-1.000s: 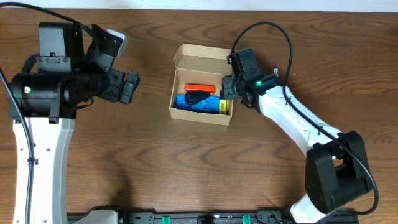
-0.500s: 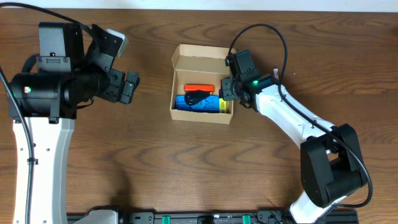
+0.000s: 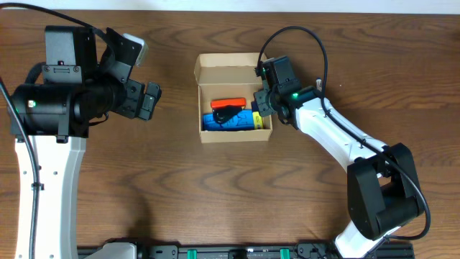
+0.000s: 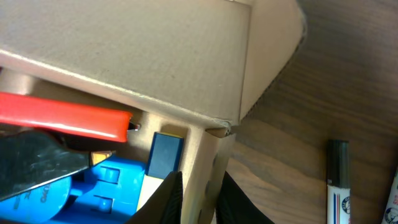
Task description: Pack container
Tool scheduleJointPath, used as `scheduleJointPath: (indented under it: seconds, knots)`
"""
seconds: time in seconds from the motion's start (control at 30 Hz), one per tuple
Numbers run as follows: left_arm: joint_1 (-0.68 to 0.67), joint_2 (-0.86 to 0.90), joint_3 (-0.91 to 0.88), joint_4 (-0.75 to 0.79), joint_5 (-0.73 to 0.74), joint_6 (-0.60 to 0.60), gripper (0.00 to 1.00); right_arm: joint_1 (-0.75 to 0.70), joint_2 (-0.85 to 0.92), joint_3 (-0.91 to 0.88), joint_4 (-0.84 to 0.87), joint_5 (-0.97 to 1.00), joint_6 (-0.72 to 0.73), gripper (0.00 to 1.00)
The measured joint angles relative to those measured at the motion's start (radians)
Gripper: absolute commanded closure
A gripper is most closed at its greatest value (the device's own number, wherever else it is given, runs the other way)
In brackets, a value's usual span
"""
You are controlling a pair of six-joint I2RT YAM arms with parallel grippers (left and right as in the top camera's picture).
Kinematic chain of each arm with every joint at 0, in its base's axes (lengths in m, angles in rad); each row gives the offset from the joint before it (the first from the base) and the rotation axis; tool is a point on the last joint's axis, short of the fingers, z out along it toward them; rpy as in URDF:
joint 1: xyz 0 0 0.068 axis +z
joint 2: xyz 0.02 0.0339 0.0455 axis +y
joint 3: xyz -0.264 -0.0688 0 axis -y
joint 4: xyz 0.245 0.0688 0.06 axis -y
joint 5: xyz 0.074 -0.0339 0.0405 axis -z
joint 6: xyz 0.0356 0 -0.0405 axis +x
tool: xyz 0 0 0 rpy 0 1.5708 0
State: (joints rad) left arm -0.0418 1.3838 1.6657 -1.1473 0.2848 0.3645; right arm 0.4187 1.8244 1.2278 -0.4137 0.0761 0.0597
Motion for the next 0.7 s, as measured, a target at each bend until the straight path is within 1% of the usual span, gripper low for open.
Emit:
scheduleJointPath:
  seconds: [0.03,0.07,0.13,0.17,0.2,0.23,0.33,0.43,0.5,0.6,0.7]
  knots:
    - [0.000,0.000,0.000,0.000,0.000,0.000,0.05,0.000,0.000,0.000,0.000,0.000,-0.012,0.79]
    - [0.000,0.000,0.000,0.000,0.000,0.000,0.05,0.000,0.000,0.000,0.001,0.000,-0.020,0.74]
    - [0.000,0.000,0.000,0.000,0.000,0.000,0.05,0.000,0.000,0.000,0.004,0.000,-0.034,0.58]
    - [0.000,0.000,0.000,0.000,0.000,0.000,0.05,0.000,0.000,0.000,0.005,0.000,-0.044,0.48]
    - [0.000,0.000,0.000,0.000,0.000,0.000,0.05,0.000,0.000,0.000,0.006,0.000,-0.042,0.45]
    - [0.000,0.000,0.000,0.000,0.000,0.000,0.05,0.000,0.000,0.000,0.007,0.000,-0.045,0.45]
    - [0.000,0.000,0.000,0.000,0.000,0.000,0.05,0.000,0.000,0.001,-0.007,-0.001,-0.019,0.39]
    - [0.000,0.000,0.000,0.000,0.000,0.000,0.05,0.000,-0.011,0.011,-0.051,-0.003,0.017,0.37]
    - [0.000,0.000,0.000,0.000,0.000,0.000,0.05,0.000,-0.036,0.029,-0.082,-0.004,0.034,0.35]
    - [0.000,0.000,0.000,0.000,0.000,0.000,0.05,-0.002,-0.130,0.064,-0.100,0.012,0.049,0.32]
    - [0.000,0.000,0.000,0.000,0.000,0.000,0.05,-0.013,-0.253,0.093,-0.108,0.037,0.051,0.31]
